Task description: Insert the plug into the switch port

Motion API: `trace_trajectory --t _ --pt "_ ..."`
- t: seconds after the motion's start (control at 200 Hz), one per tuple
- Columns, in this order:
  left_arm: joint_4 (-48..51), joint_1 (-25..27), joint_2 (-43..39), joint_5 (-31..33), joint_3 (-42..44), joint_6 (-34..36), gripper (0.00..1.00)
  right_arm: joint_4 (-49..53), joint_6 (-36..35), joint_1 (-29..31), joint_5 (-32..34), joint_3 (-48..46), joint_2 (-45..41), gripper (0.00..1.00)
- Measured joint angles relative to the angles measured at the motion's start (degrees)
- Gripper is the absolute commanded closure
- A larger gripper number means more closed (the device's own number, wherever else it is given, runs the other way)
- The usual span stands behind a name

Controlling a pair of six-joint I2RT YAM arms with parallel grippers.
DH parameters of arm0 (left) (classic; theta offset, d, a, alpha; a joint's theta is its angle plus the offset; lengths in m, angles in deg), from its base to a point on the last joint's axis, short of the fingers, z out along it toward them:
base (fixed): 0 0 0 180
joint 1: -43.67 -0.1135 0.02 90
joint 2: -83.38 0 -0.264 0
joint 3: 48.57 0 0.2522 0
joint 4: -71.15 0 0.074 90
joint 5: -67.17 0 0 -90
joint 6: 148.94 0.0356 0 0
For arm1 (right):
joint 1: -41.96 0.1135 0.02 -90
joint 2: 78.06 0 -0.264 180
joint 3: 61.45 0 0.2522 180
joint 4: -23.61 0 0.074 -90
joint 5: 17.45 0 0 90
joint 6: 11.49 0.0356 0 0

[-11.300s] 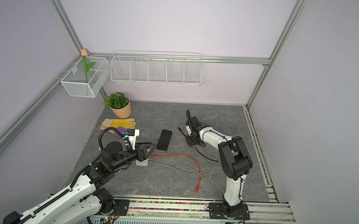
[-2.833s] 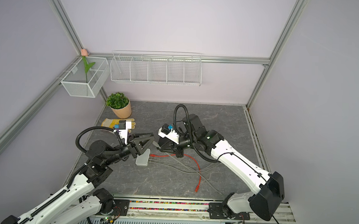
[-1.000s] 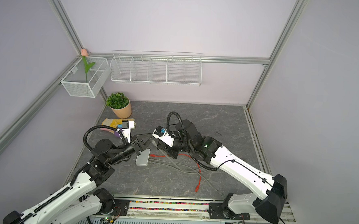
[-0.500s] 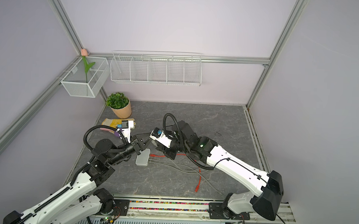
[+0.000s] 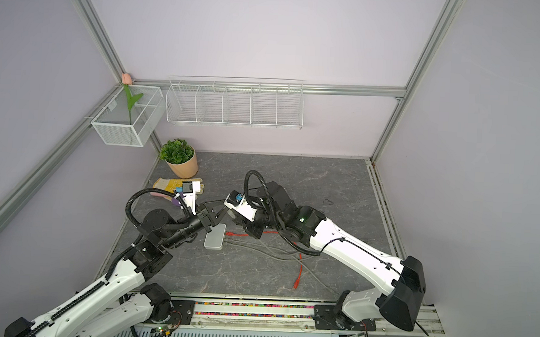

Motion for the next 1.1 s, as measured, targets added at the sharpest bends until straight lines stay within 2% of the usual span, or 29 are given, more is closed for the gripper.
trace_trajectory --t 0.215,0.585,0.685,0.72,0.76,0.925,1.1 --pt "0.1 0.1 0.0 1.1 0.0 -0.2 1.0 -0.7 0.7 0.2 0.8 0.0 -0.3 0.85" --pt "0.7 0.3 0.0 2.8 0.0 -0.8 1.0 -0.9 0.6 0.8 3.0 -0.1 -0.3 0.92" --pt "1.7 0.3 -0.5 3.4 0.0 -0.9 0.59 -1.1 0.6 1.1 4.3 -0.2 -0.3 0.92" --pt "2.3 0.3 -0.7 3.8 0.0 -0.8 0.5 -1.1 0.5 1.1 5.0 -0.2 -0.3 0.93" --pt "3.3 0.3 -1.0 4.3 0.0 -0.5 0.43 -1.0 0.3 1.1 5.9 -0.2 -0.3 0.93" --pt "11.9 0.3 -4.9 9.0 -0.7 1.6 0.35 0.3 -1.2 0.9 9.8 -0.2 -0.1 0.93" --pt "19.6 -1.9 -7.1 14.0 -3.0 3.6 0.37 3.4 -3.6 -0.5 12.7 0.5 1.7 0.93"
